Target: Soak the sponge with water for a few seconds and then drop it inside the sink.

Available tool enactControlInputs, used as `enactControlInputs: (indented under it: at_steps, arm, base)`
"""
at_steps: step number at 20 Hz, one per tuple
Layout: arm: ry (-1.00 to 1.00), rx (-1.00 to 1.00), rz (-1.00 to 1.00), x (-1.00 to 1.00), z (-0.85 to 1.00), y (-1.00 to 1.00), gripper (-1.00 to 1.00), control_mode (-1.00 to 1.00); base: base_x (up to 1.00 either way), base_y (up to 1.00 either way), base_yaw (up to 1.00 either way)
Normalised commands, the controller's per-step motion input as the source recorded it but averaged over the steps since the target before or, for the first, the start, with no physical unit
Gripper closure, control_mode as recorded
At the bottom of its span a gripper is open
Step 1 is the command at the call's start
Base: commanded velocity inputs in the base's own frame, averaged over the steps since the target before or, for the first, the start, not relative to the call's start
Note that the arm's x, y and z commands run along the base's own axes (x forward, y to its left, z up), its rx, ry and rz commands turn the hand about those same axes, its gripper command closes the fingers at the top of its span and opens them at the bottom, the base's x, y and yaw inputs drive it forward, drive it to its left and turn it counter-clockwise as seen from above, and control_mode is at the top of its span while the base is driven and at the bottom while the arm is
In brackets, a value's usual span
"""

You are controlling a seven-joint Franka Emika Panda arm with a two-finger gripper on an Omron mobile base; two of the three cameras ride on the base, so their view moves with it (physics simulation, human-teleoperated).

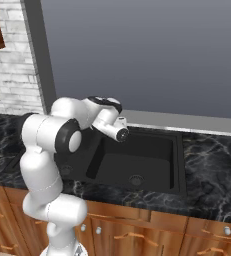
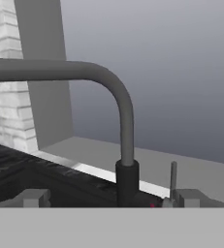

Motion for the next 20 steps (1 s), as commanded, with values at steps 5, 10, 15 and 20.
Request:
enactControlInputs:
  at_steps: [5, 10, 15, 20]
  arm:
    - [0.0, 0.0, 0.0, 0.17, -0.15, 0.0, -1.0, -1.0]
    - [0.0, 0.0, 0.0, 0.11, -0.2, 0.0, -1.0, -1.0]
    - [-0.01, 0.0, -0.01, 0.16, -0.06, 0.0, -1.0, -1.0]
    - [-0.01, -0.02, -0.02, 0.26, 0.0, -0.01, -1.0, -1.0]
  base:
    - [0.0, 0.0, 0.0]
    - [0.0, 0.0, 0.0]
    - [0.0, 0.0, 0.0]
    - [0.0, 0.0, 0.0]
